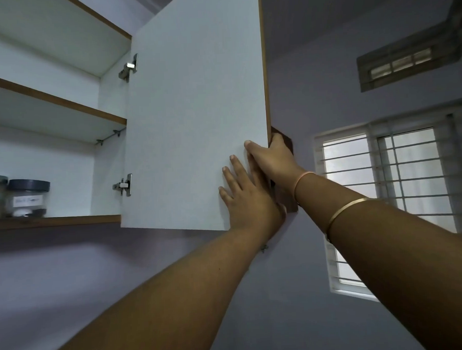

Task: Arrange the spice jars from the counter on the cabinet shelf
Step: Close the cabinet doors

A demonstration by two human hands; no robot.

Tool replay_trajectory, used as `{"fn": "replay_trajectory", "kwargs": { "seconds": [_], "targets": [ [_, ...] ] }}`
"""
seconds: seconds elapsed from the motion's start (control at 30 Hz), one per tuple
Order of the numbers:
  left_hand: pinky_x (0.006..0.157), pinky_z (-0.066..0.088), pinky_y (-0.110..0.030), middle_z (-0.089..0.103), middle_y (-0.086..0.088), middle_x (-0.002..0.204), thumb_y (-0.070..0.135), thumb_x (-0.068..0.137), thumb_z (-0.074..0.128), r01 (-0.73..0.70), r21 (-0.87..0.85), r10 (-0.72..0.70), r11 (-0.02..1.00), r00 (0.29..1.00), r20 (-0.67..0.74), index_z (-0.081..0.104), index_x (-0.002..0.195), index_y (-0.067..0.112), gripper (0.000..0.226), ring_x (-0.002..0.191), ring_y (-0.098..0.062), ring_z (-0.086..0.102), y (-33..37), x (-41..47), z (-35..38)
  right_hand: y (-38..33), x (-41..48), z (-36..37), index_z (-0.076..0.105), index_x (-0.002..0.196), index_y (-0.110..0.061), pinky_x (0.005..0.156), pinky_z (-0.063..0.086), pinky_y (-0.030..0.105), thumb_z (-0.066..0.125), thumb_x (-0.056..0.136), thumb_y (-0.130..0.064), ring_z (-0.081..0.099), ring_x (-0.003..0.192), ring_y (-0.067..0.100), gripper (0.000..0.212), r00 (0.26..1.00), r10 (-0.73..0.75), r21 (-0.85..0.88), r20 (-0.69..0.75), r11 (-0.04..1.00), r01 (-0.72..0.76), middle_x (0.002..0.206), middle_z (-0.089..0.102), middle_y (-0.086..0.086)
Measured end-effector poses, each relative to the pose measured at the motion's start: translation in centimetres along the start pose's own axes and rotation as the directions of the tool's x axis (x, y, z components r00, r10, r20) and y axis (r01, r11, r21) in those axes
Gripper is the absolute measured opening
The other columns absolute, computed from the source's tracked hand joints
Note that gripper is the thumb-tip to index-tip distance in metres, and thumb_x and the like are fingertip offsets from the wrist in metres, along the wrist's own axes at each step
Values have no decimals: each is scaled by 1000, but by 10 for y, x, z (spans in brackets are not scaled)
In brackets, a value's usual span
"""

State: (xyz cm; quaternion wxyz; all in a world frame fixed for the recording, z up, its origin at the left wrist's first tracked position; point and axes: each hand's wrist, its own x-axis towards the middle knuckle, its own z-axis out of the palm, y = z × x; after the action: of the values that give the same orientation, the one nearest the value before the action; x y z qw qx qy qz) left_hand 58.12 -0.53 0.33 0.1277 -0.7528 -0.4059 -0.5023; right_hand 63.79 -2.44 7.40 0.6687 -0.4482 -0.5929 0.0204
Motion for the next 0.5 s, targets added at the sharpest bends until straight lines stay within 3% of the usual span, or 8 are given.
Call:
{"fn": "replay_trajectory", "kwargs": {
  "seconds": [0.1,0.2,0.33,0.5],
  "targets": [
    [115,4,-53,-21,-16,155,51,86,53,-19,31,21,999,998,-58,-16,147,15,100,143,-39,-14,-6,-2,-1,0,1,6,59,112,-15,75,50,22,64,85,-32,63,96,14,32,999,9,158,-37,987,-3,104,66,-4],
    [114,7,-53,-17,-17,155,52,84,53,-50,44,54,998,995,-85,-16,147,16,101,143,-40,-9,-13,-5,-6,-6,0,6,63,93,-19,66,49,19,70,81,-27,65,85,9,16,1000,10,248,-10,969,-7,92,68,-6],
    [114,9,-52,-15,-16,156,50,82,56,-76,37,79,996,993,-85,-15,147,17,102,143,-39,-7,-22,-9,-17,-17,-6,11,61,105,-15,63,47,17,64,87,-21,63,87,8,19,994,1,343,106,939,-37,96,66,-5],
    [115,9,-49,-14,-11,157,51,82,56,-102,0,102,995,991,-88,-14,147,19,101,144,-35,-7,-32,-16,-34,-32,-16,18,58,114,-13,77,53,26,60,89,-12,64,96,17,25,983,-24,436,182,898,-59,104,67,1]
  ]
}}
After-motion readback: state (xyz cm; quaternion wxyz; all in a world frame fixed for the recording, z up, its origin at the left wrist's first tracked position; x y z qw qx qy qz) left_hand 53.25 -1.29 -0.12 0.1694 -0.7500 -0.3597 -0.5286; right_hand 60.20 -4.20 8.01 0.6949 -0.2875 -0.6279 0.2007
